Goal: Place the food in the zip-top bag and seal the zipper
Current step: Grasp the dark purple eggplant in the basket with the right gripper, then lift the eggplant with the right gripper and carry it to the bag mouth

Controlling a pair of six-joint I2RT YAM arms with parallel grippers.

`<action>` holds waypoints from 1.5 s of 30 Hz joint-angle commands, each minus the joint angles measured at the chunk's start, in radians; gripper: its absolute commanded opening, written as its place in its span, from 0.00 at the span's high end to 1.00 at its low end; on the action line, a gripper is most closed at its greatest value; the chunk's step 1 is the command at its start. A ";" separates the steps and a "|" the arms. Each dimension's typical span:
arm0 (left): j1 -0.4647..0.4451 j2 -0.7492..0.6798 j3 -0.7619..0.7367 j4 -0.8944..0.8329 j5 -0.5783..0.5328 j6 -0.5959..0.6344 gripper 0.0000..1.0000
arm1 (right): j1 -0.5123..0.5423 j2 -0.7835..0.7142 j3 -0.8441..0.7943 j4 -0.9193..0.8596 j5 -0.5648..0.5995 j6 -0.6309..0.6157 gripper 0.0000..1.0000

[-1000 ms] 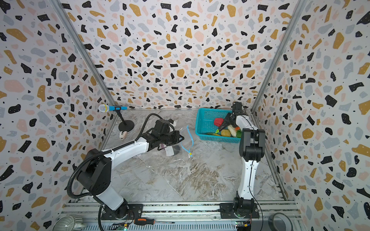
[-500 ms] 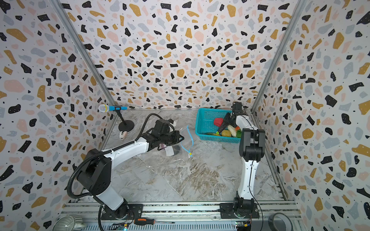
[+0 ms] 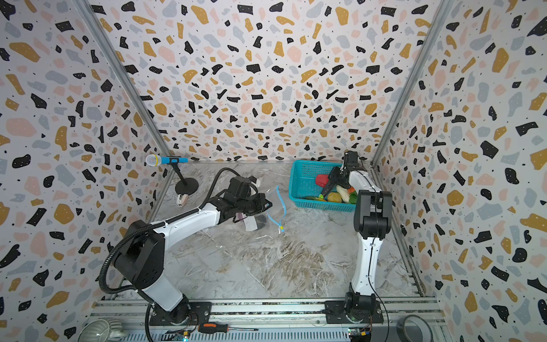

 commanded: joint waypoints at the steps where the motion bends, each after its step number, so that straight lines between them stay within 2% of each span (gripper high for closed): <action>1: 0.006 0.007 0.008 0.030 0.005 -0.003 1.00 | -0.005 0.010 0.003 -0.020 -0.026 0.002 0.43; 8: 0.006 0.003 0.003 0.030 0.000 -0.003 1.00 | -0.014 -0.001 -0.008 -0.013 -0.057 -0.001 0.52; 16: 0.006 -0.003 0.003 0.028 -0.005 -0.006 1.00 | -0.035 -0.090 -0.088 0.078 -0.104 0.032 0.60; 21: 0.006 -0.005 0.006 0.031 -0.006 -0.010 1.00 | -0.038 -0.159 -0.123 0.121 -0.119 0.048 0.61; 29: 0.006 -0.013 -0.002 0.041 -0.007 -0.021 1.00 | -0.034 -0.336 -0.305 0.334 -0.071 0.104 0.63; 36: 0.006 -0.015 -0.003 0.053 -0.001 -0.033 1.00 | -0.008 -0.454 -0.434 0.456 0.038 0.096 0.63; 45: 0.006 -0.011 0.014 0.063 0.014 -0.048 1.00 | 0.074 -0.592 -0.601 0.672 0.007 0.151 0.64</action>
